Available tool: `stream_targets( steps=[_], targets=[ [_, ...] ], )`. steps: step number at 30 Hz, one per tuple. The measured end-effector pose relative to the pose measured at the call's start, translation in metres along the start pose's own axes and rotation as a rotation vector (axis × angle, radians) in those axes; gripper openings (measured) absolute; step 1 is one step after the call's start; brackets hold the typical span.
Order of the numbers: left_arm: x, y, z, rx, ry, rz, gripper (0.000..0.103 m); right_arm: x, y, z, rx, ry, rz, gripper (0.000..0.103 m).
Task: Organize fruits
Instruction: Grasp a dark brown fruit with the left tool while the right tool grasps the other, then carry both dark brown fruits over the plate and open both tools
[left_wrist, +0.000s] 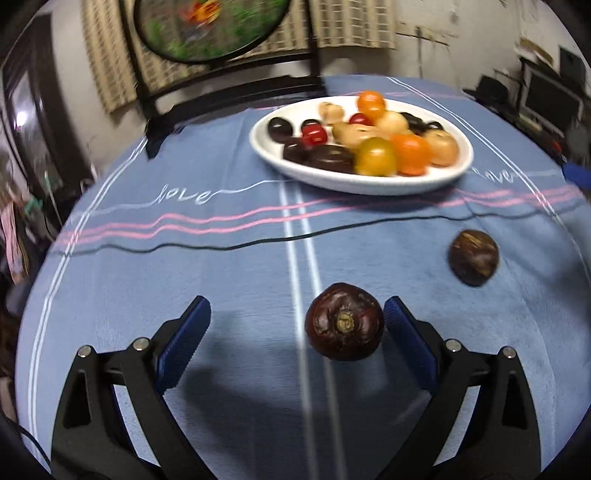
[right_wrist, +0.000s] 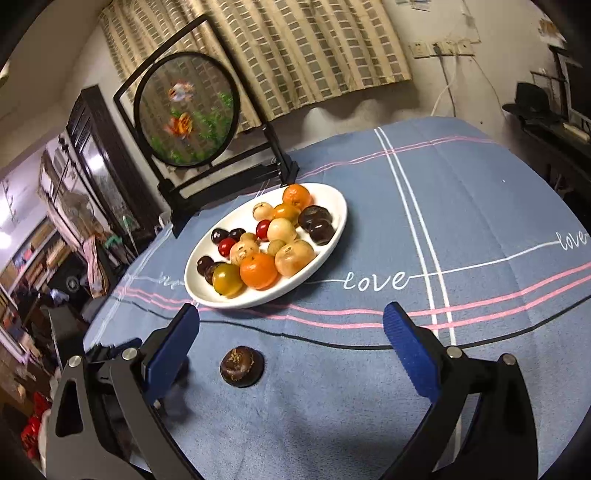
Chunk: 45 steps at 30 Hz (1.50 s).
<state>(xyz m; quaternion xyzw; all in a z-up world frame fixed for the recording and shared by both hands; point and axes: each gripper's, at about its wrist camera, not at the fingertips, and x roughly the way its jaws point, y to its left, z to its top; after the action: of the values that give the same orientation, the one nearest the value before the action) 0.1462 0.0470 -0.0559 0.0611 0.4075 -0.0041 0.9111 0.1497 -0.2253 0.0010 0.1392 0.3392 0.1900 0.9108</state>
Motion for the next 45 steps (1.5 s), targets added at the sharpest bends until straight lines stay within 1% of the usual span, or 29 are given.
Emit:
stream_targets(
  steps=[2, 5, 7, 10, 12, 13, 15, 17, 20, 24, 28, 29, 30, 33, 38, 41, 45],
  targets=[
    [-0.001, 0.002, 0.0, -0.009, -0.001, -0.017, 0.097, 0.007, 0.01, -0.005, -0.055, 0.021, -0.005, 0.1],
    [-0.002, -0.006, -0.002, 0.029, -0.005, -0.011, 0.097, 0.018, 0.028, -0.016, -0.143, 0.058, -0.006, 0.1],
    [-0.002, -0.007, -0.003, 0.032, 0.001, -0.007, 0.097, 0.026, 0.041, -0.026, -0.221, 0.079, -0.024, 0.1],
    [0.001, -0.001, -0.002, 0.006, 0.014, -0.003, 0.097, 0.036, 0.059, -0.039, -0.328, 0.103, -0.046, 0.092],
    [0.003, 0.0, -0.003, 0.001, 0.032, -0.006, 0.097, 0.043, 0.067, -0.045, -0.378, 0.122, -0.053, 0.084],
    [0.004, 0.0, -0.003, 0.001, 0.04, -0.005, 0.097, 0.048, 0.07, -0.048, -0.394, 0.134, -0.054, 0.082],
    [0.008, 0.0, -0.002, 0.0, 0.059, -0.006, 0.097, 0.055, 0.071, -0.05, -0.413, 0.152, -0.066, 0.077],
    [0.008, 0.002, -0.002, -0.01, 0.061, -0.014, 0.097, 0.062, 0.072, -0.051, -0.421, 0.179, -0.066, 0.074],
    [0.01, 0.002, -0.002, -0.015, 0.072, -0.005, 0.101, 0.067, 0.074, -0.049, -0.425, 0.19, -0.067, 0.073],
    [0.014, 0.011, -0.003, -0.066, 0.096, -0.052, 0.101, 0.079, 0.079, -0.05, -0.438, 0.224, -0.07, 0.068],
    [0.014, 0.011, -0.002, -0.068, 0.097, -0.054, 0.101, 0.086, 0.082, -0.051, -0.45, 0.259, -0.073, 0.063],
    [0.015, 0.011, -0.003, -0.068, 0.097, -0.054, 0.101, 0.087, 0.081, -0.051, -0.449, 0.264, -0.071, 0.06],
    [0.015, 0.011, -0.003, -0.068, 0.097, -0.053, 0.101, 0.089, 0.081, -0.051, -0.447, 0.273, -0.069, 0.054],
    [0.015, 0.011, -0.003, -0.067, 0.096, -0.052, 0.101, 0.093, 0.08, -0.051, -0.443, 0.291, -0.073, 0.046],
    [0.012, 0.007, -0.002, -0.042, 0.078, -0.038, 0.101, 0.092, 0.08, -0.052, -0.443, 0.289, -0.073, 0.045],
    [0.008, -0.001, -0.002, -0.003, 0.057, -0.065, 0.099, 0.09, 0.08, -0.053, -0.442, 0.284, -0.071, 0.045],
    [0.008, -0.003, -0.002, 0.006, 0.053, -0.102, 0.08, 0.089, 0.079, -0.052, -0.439, 0.279, -0.071, 0.045]
  ],
)
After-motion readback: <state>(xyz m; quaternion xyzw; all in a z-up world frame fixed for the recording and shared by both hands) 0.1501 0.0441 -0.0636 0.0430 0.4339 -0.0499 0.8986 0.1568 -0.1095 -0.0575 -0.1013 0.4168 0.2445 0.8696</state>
